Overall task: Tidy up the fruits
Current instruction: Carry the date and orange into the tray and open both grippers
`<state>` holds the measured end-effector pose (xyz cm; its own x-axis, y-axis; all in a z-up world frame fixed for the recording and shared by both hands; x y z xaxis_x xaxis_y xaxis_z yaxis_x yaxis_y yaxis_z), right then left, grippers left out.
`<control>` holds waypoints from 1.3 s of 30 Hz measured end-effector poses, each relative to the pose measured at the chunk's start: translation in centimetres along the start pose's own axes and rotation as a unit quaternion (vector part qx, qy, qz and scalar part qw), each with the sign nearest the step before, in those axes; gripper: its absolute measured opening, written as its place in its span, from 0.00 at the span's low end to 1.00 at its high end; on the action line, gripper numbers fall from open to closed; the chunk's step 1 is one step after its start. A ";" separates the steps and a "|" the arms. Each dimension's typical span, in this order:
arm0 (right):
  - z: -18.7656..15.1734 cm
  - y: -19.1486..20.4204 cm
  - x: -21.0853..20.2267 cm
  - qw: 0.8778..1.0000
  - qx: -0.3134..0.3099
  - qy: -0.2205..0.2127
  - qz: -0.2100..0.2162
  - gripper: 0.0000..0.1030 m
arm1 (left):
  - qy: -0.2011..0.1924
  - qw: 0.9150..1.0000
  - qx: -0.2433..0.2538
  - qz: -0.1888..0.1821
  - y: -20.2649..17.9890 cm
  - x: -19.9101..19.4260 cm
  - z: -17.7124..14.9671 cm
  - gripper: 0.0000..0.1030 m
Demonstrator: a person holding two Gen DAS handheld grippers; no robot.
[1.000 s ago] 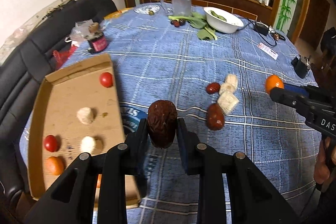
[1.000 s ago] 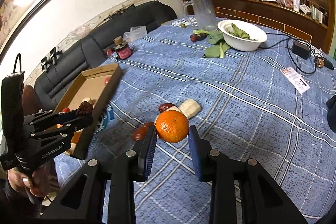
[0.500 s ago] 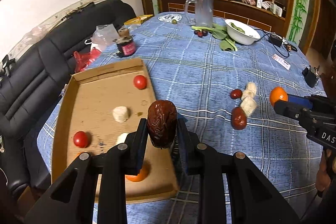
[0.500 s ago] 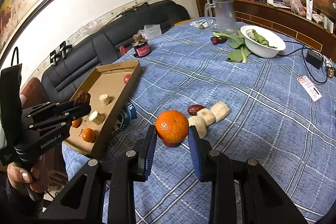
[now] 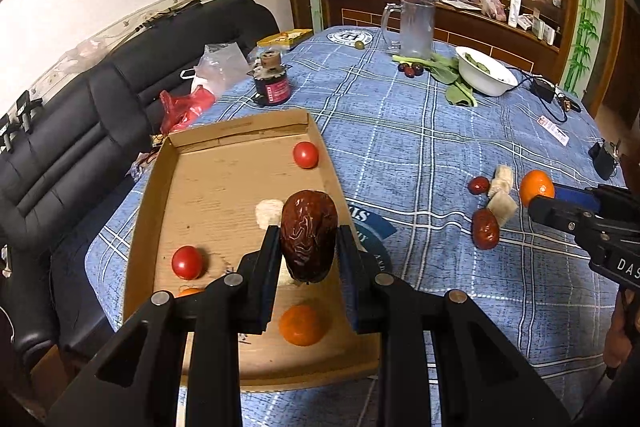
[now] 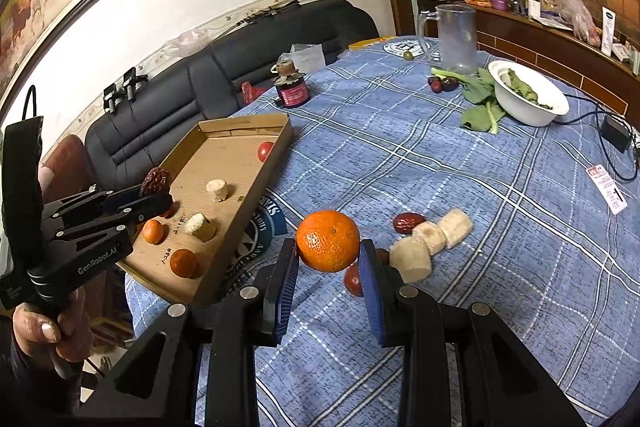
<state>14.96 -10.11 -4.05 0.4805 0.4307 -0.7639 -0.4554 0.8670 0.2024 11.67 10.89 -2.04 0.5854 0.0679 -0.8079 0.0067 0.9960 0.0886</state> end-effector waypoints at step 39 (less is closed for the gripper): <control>7.1 11.6 12.4 0.994 -0.067 0.050 0.064 0.30 | 0.054 0.993 -0.107 0.011 12.3 6.6 1.8 0.24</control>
<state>20.97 7.10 -6.79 0.3378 0.5019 -0.7963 -0.6070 0.7627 0.2232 17.06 23.47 -5.27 0.4929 0.0847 -0.8659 -0.1849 0.9827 -0.0092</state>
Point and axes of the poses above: each gripper's, at about its wrist camera, not at the fingertips, and x roughly the way its jaws point, y to its left, z to its top, the point moved 7 cm from there along x, roughly the way its jaws point, and after that the axes turned 7 degrees about y, right-handed, at the moved point
